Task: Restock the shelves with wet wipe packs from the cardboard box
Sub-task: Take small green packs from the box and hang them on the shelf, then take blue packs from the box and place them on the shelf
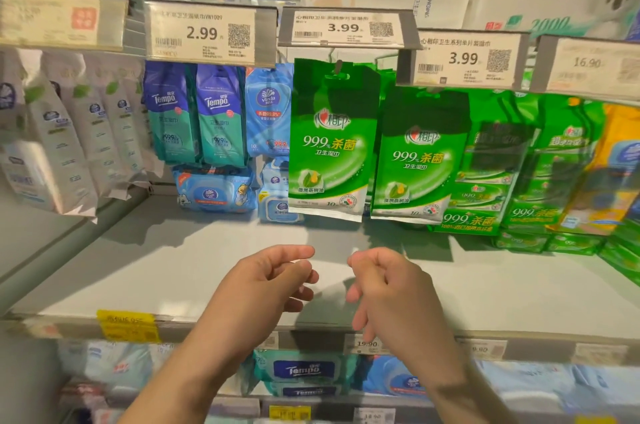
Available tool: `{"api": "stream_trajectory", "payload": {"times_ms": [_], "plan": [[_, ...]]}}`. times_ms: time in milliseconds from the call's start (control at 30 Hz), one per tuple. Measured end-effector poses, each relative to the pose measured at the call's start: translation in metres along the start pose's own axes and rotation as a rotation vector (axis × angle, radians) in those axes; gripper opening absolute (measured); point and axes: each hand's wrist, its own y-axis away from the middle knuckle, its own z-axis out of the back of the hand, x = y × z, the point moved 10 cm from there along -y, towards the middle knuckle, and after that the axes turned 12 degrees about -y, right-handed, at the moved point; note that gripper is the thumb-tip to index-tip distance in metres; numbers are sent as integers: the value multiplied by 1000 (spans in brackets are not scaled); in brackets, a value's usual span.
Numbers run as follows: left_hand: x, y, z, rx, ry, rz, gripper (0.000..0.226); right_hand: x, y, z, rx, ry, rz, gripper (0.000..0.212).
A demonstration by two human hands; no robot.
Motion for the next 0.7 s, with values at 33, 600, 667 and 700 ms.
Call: {"api": "stream_trajectory", "payload": {"times_ms": [33, 600, 667, 700], "plan": [[1, 3, -2, -8, -14, 9, 21, -4, 2, 1, 9, -12, -17, 21], [58, 95, 20, -234, -338, 214, 22, -49, 36, -25, 269, 290, 87, 23], [60, 110, 36, -285, -390, 225, 24, -42, 45, -39, 305, 357, 126, 23], [60, 118, 45, -308, -410, 224, 25, -38, 50, -46, 318, 390, 144, 23]]}}
